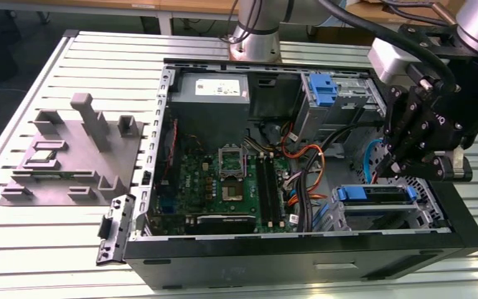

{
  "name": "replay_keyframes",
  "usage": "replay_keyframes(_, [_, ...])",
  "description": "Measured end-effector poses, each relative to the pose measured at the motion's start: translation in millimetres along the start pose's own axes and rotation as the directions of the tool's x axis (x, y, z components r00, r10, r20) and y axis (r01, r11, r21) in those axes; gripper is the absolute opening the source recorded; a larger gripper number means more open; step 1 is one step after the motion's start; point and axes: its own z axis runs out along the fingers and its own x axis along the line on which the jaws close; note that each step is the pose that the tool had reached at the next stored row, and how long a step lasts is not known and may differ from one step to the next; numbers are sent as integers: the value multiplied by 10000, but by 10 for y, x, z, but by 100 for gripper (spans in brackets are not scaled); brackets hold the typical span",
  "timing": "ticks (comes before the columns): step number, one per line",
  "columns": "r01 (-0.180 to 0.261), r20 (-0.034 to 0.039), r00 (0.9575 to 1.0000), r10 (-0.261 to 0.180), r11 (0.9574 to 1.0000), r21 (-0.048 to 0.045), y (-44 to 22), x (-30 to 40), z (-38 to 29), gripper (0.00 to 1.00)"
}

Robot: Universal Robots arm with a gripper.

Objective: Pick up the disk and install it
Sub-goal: 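Insert the first disk wire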

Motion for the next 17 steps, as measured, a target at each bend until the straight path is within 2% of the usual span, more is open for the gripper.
replay_keyframes(3, [299, 1, 9996, -299, 9996, 1, -1, 1, 2, 10])
replay_keyframes(6, [804, 3, 9968, -804, 9968, 4, -2, 0, 2, 10])
replay_keyframes(8, [970, 4, 9953, -970, 9953, 6, -7, 0, 2, 10])
replay_keyframes(17, [971, -2, 9953, -971, 9953, 5, -206, -45, 8, 10])
